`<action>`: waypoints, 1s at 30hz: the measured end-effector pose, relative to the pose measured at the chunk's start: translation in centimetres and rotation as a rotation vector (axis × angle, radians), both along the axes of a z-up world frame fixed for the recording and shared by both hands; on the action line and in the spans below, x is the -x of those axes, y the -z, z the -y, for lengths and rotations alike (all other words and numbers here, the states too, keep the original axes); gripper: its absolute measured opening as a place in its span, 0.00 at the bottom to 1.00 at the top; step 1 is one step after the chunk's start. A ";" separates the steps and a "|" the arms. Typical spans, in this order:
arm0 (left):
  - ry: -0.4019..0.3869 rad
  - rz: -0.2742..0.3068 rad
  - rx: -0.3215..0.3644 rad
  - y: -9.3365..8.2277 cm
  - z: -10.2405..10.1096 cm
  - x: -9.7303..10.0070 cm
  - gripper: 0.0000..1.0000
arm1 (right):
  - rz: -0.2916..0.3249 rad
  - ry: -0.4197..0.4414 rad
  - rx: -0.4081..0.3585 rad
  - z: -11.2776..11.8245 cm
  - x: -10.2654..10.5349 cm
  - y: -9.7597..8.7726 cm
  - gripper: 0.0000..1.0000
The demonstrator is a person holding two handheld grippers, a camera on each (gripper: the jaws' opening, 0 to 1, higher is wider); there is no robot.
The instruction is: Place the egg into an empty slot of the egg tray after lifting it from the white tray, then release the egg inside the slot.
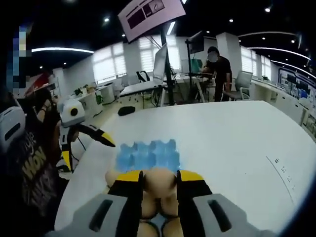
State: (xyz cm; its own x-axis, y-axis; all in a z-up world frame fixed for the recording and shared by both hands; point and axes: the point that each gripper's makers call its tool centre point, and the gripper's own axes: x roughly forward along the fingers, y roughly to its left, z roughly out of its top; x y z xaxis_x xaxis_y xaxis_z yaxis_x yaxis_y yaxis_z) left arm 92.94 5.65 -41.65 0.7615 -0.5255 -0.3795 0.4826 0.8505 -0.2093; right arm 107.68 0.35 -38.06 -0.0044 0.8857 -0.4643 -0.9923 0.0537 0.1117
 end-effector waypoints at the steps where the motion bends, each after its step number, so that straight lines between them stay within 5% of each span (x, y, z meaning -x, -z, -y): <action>1: -0.002 0.000 0.000 0.0 -0.1 0.0 0.85 | 0.000 -0.001 0.003 -0.1 -0.2 0.1 0.27; 30: -0.019 -0.013 -0.003 0.3 -1.0 0.2 0.85 | -0.014 0.022 0.108 -3.0 -1.4 4.7 0.28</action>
State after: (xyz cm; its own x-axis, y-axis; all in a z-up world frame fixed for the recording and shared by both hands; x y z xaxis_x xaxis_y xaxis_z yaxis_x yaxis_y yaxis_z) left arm 92.73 6.66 -42.00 0.7662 -0.5099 -0.3910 0.4634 0.8601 -0.2134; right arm 109.04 3.38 -42.73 0.0079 0.8304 -0.5571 -0.9891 0.0882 0.1175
